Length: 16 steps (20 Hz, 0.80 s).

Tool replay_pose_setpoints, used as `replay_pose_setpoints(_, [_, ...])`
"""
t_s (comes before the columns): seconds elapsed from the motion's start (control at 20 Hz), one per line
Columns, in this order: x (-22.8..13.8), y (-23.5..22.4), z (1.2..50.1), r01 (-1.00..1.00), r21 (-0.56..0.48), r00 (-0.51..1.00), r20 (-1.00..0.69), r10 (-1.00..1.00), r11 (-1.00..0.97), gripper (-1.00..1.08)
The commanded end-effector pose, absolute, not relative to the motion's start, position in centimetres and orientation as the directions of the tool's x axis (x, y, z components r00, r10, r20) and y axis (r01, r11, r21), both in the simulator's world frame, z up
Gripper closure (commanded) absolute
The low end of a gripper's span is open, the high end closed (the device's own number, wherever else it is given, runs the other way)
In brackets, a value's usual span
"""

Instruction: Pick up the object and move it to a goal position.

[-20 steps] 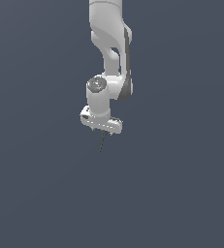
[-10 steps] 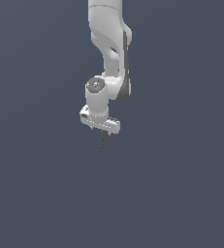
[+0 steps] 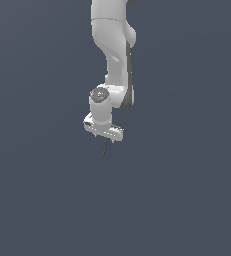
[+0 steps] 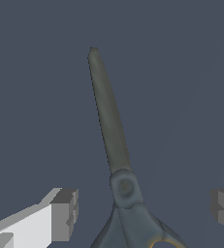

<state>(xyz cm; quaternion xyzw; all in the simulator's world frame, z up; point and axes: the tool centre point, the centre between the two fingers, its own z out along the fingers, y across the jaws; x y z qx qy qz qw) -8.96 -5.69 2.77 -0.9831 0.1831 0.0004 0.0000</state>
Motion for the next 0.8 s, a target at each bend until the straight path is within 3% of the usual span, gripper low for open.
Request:
replay_pose_setpoints(0.0, [-8.99, -5.7, 1.73, -0.361, 0.0, 0.933, 0.0, -0.361, -0.933, -0.92])
replay_pose_setpoints(0.3, [-8.94, -5.71, 0.78, -0.362, 0.0, 0.932, 0.0, -0.362, -0.932, -0.92])
replay_pose_setpoints(0.35, [-8.94, -5.71, 0.78, -0.362, 0.0, 0.932, 0.0, -0.362, -0.932, 1.08])
replay_pose_setpoints(0.75, [-8.94, -5.71, 0.78, -0.362, 0.0, 0.932, 0.0, -0.362, -0.932, 1.08])
